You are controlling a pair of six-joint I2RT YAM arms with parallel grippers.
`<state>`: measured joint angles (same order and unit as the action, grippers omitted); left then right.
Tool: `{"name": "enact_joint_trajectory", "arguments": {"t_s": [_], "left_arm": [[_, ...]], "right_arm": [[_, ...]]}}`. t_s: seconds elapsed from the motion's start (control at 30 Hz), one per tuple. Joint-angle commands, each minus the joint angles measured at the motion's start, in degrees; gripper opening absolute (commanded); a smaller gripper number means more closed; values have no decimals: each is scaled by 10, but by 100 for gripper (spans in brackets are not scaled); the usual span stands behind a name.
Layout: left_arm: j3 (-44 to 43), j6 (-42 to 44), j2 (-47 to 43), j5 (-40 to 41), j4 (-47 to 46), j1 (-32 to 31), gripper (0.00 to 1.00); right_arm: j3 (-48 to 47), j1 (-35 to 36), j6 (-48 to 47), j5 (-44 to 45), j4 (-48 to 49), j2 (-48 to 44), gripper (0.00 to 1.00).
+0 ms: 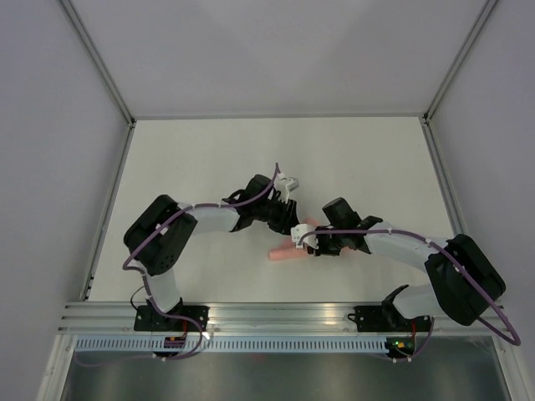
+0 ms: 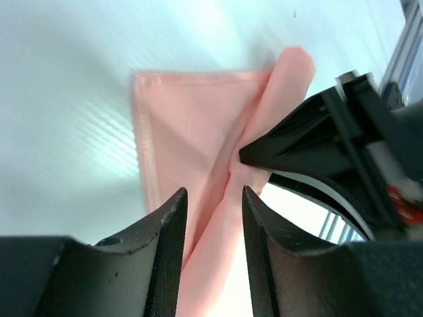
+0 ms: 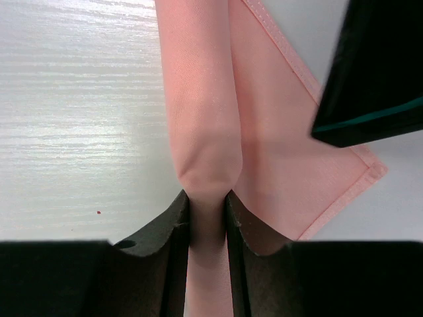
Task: Fold the napkin, place the utensils inside, and roll it up
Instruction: Roll the napkin with the utensil
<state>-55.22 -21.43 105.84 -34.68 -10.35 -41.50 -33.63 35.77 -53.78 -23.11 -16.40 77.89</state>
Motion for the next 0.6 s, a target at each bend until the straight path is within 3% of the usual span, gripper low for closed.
{"name": "enact_joint_trajectory", "arguments": {"t_s": [0.0, 0.2, 0.33, 0.57], "left_arm": [[52, -37, -93, 134, -107, 5, 43], [225, -38, -222, 291, -299, -1, 43], [309, 7, -269, 428, -353, -38, 45], [332, 213, -253, 600, -424, -205, 47]], "right_arm": [[-19, -8, -21, -49, -120, 53, 21], [-106, -52, -78, -107, -225, 148, 21], [-163, -70, -109, -133, -286, 218, 22], [-243, -90, -127, -138, -342, 329, 22]]}}
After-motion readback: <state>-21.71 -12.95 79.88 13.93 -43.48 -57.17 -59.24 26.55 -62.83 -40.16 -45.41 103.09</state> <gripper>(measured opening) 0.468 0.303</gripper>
